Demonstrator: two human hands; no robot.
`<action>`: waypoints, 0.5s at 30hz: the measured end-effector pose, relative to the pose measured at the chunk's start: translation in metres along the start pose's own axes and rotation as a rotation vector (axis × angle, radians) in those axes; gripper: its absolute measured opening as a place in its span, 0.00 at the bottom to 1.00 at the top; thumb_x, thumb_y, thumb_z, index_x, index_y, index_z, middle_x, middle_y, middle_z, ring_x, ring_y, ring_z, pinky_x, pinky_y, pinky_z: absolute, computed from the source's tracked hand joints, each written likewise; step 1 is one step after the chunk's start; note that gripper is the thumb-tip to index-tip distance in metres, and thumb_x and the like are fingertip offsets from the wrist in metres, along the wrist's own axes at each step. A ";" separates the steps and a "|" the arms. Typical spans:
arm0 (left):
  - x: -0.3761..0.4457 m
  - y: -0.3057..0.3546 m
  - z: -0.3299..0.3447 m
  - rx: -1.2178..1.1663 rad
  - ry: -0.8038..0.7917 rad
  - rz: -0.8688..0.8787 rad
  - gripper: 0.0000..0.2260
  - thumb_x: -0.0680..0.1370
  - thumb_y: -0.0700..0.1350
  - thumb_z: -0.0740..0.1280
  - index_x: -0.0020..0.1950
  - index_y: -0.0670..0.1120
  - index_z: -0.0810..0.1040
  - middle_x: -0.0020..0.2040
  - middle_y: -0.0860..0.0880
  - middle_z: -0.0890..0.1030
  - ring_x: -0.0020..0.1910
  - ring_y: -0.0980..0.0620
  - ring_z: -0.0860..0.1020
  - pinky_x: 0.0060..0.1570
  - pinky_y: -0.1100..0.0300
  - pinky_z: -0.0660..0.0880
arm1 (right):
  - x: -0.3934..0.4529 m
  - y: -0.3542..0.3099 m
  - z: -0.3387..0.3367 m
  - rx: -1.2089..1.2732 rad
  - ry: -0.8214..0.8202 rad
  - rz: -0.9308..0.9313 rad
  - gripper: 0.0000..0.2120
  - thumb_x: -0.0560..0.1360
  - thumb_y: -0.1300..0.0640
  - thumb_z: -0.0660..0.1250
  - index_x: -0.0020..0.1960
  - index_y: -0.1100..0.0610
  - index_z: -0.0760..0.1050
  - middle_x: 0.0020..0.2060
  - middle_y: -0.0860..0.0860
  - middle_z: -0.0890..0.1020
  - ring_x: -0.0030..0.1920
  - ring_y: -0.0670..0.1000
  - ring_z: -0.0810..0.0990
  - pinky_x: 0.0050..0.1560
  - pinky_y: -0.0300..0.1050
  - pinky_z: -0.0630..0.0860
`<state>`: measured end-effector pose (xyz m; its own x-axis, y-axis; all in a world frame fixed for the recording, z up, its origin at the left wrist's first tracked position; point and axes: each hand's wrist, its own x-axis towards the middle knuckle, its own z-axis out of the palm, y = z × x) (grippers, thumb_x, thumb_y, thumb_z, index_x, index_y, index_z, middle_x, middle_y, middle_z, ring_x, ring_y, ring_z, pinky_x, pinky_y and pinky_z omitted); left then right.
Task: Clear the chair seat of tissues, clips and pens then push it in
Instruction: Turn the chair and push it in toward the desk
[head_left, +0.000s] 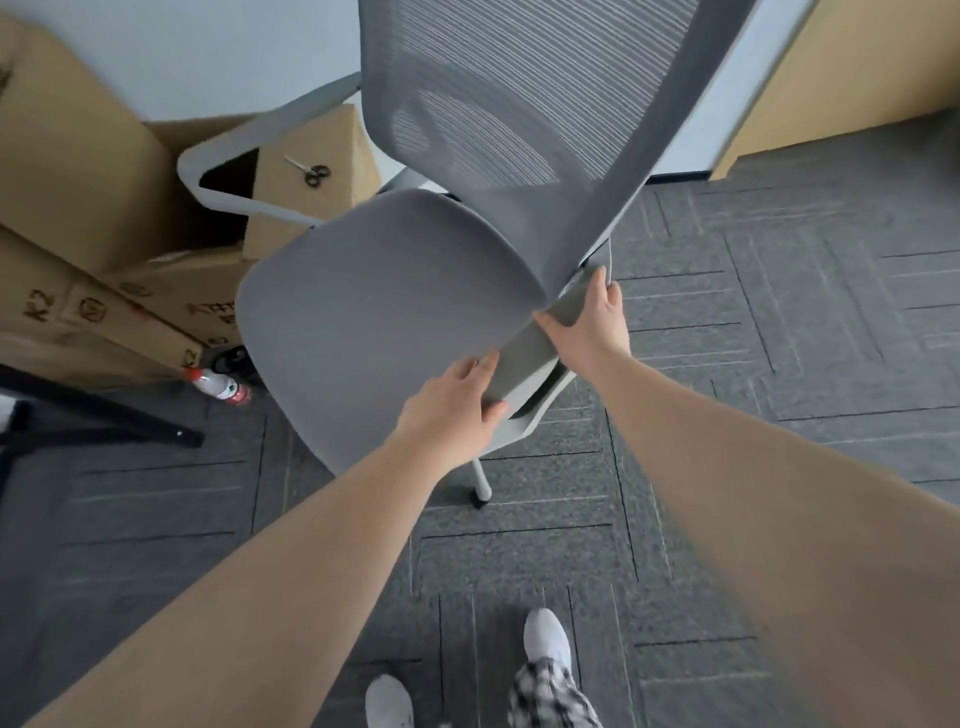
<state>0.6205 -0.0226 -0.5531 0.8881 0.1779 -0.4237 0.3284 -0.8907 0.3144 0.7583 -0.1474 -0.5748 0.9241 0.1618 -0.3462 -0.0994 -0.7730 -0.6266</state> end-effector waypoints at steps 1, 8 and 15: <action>-0.002 -0.002 0.000 0.005 0.009 -0.002 0.27 0.80 0.56 0.57 0.77 0.56 0.51 0.74 0.53 0.62 0.63 0.42 0.74 0.57 0.45 0.75 | -0.002 -0.001 0.001 -0.004 -0.001 -0.006 0.48 0.73 0.42 0.69 0.79 0.54 0.41 0.78 0.55 0.50 0.75 0.58 0.60 0.70 0.57 0.68; -0.030 -0.035 0.007 0.102 0.052 0.027 0.26 0.80 0.56 0.57 0.76 0.58 0.52 0.70 0.51 0.66 0.60 0.42 0.74 0.54 0.47 0.75 | -0.043 0.003 0.019 -0.019 -0.007 -0.039 0.46 0.74 0.40 0.67 0.78 0.54 0.41 0.78 0.53 0.44 0.75 0.59 0.61 0.68 0.59 0.70; -0.081 -0.087 0.016 0.179 0.058 0.082 0.25 0.80 0.57 0.56 0.76 0.59 0.53 0.67 0.51 0.68 0.59 0.41 0.74 0.54 0.47 0.75 | -0.116 0.013 0.048 -0.117 0.013 -0.066 0.47 0.73 0.37 0.65 0.79 0.53 0.42 0.79 0.53 0.42 0.78 0.55 0.51 0.72 0.56 0.64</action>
<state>0.5150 0.0333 -0.5598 0.9282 0.1209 -0.3519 0.1964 -0.9625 0.1873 0.6321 -0.1467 -0.5765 0.9322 0.2071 -0.2969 0.0048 -0.8272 -0.5620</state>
